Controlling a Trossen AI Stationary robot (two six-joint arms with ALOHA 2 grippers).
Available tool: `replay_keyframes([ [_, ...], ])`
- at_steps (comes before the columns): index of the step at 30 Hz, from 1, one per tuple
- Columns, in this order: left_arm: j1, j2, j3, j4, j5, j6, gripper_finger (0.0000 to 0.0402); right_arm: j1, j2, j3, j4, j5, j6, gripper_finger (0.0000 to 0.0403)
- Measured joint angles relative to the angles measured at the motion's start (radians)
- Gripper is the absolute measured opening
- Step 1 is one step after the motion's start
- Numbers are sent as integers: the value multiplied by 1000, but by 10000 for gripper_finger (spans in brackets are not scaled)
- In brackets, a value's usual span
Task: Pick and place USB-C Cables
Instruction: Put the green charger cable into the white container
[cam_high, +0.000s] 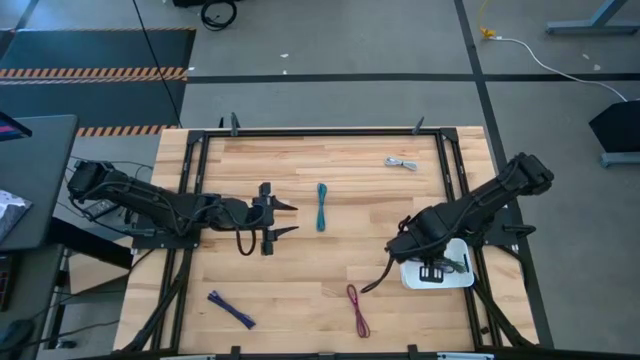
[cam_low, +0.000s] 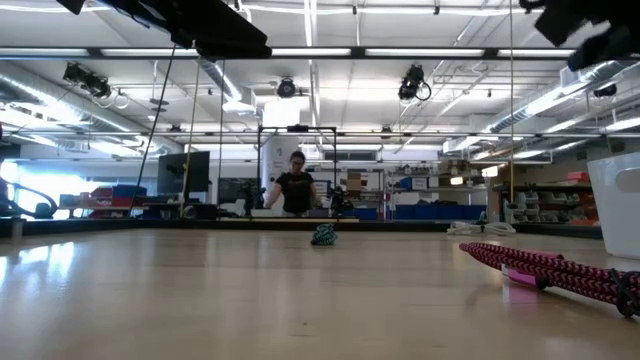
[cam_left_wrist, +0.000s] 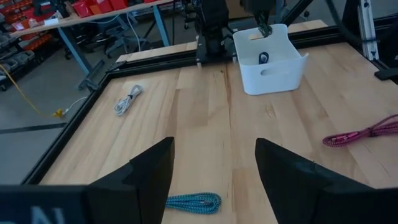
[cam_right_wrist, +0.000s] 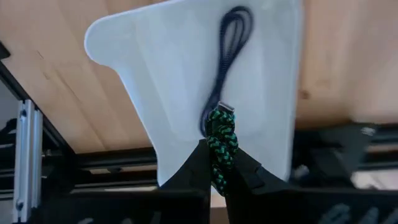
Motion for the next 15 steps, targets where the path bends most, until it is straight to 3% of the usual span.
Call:
replay_keyframes([
  [10,0,0,0,1,1,-1,231,0,0,-205,179,-61,9,21],
  [15,1,0,0,0,1,-2,231,0,0,-223,188,-32,63,92],
])
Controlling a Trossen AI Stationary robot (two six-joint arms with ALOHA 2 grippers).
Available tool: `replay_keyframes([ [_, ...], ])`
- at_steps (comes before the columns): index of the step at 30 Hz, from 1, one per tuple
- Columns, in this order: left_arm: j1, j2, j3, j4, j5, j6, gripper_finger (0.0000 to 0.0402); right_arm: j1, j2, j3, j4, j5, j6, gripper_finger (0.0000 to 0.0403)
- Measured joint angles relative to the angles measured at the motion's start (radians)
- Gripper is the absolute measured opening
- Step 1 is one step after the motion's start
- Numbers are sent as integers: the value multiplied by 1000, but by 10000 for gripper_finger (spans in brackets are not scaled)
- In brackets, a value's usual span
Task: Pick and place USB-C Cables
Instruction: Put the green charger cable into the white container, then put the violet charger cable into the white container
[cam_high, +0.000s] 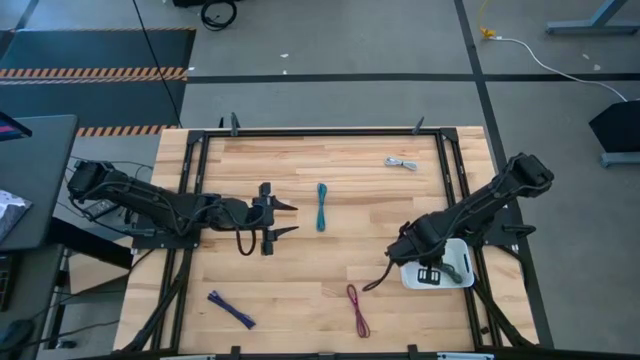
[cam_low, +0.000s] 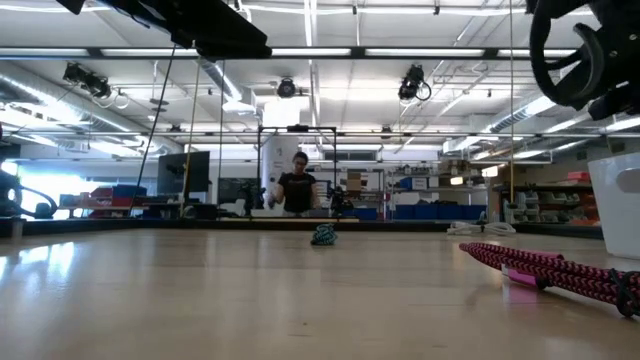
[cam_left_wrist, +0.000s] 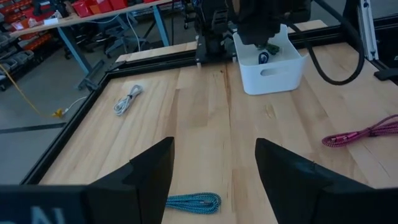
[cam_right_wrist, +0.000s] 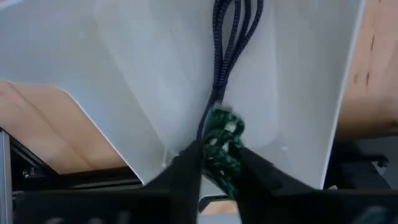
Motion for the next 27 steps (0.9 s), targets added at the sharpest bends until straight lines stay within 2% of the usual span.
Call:
replay_keyframes([
  [6,0,0,0,0,0,-14,231,-1,0,0,16,38,23,182],
  [10,1,0,0,0,-1,-24,231,-15,0,0,16,15,24,215],
  [12,8,0,0,0,-3,-52,231,-25,0,11,10,-6,39,221],
  [15,47,0,0,-17,-4,-221,231,-40,0,52,8,-15,59,223],
  [18,83,0,0,-98,11,-290,231,-56,0,117,10,1,58,219],
  [23,102,0,-1,-196,57,-287,231,-68,0,227,64,132,33,215],
  [27,77,0,-1,-198,130,-289,231,-69,0,246,277,253,2,215],
])
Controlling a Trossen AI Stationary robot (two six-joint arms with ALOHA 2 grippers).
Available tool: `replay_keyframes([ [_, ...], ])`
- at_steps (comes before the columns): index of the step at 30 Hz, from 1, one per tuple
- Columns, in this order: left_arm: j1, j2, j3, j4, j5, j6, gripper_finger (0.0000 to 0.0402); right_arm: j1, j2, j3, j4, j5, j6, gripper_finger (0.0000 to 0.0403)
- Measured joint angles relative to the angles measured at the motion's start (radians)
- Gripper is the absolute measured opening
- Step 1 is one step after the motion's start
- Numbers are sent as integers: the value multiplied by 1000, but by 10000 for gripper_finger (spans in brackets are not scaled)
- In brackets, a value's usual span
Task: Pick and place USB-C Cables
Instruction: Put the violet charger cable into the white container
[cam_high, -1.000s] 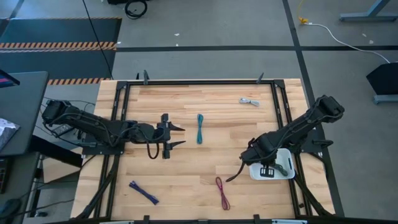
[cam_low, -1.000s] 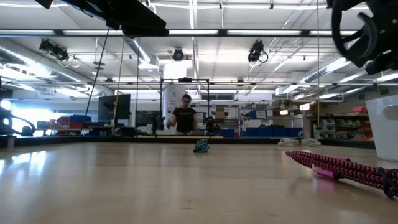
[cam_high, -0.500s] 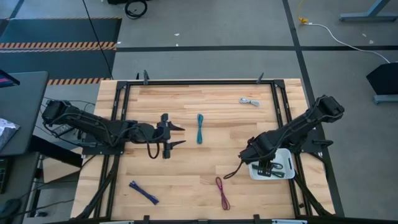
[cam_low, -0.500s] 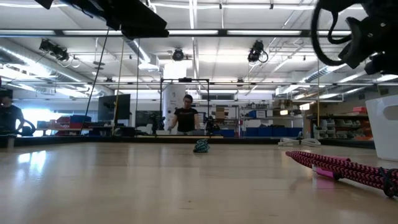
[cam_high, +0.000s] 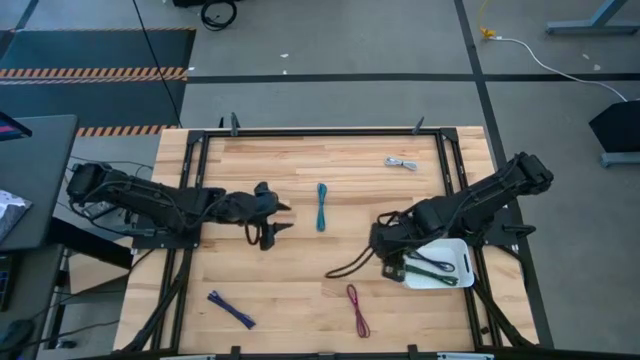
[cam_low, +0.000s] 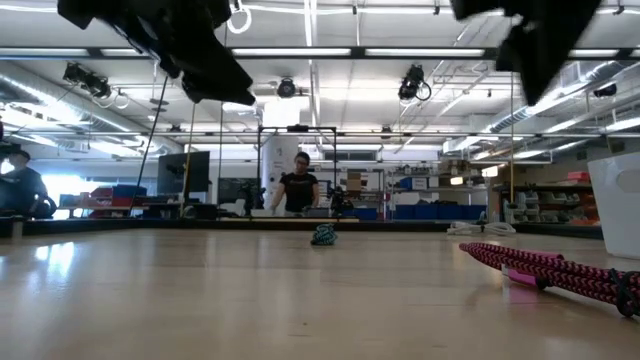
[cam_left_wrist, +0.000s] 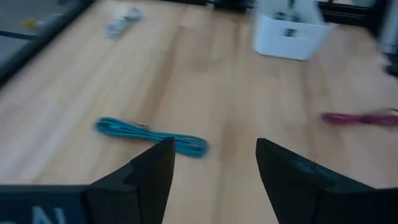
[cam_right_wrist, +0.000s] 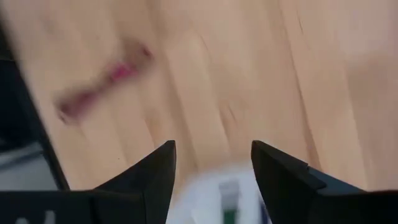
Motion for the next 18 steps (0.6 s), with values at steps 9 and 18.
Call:
replay_keyframes([
  [9,-129,0,0,-48,71,-12,231,-25,0,-5,320,104,-288,215],
  [18,-368,0,0,-147,80,-30,231,-67,0,-6,290,190,-440,215],
])
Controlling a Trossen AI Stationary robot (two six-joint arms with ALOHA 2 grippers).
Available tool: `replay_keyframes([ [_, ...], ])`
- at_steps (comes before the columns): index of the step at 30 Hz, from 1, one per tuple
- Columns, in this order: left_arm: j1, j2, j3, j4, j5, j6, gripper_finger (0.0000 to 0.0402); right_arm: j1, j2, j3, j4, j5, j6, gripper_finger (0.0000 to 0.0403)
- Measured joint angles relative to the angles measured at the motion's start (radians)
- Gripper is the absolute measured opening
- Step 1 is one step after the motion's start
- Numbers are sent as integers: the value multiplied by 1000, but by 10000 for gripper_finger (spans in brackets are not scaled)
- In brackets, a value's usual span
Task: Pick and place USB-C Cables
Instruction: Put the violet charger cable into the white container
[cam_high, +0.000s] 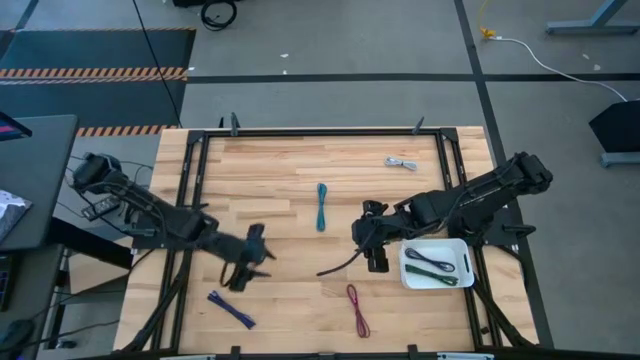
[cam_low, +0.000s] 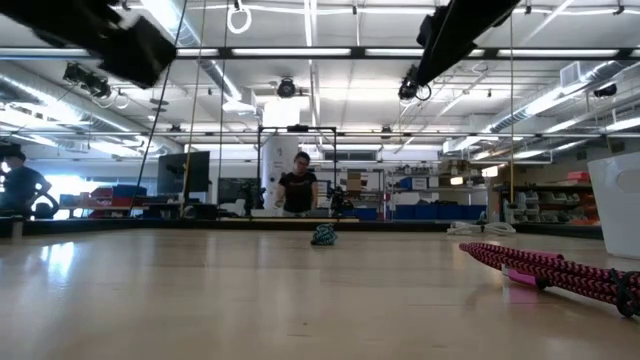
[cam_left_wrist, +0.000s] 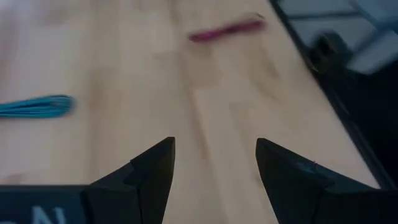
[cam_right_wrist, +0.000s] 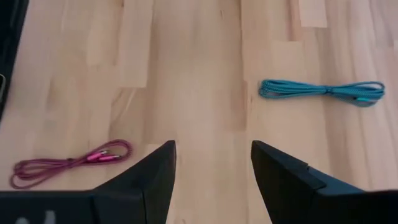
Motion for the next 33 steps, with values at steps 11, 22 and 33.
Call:
replay_keyframes([
  [11,-328,125,1,-20,-27,-375,231,-50,0,-1,-2,-3,-55,215],
  [22,-413,347,1,12,-26,-439,231,-64,0,-1,-2,-12,-45,215],
  [33,-470,401,1,40,-23,-439,231,-64,0,-1,-3,-13,-44,215],
])
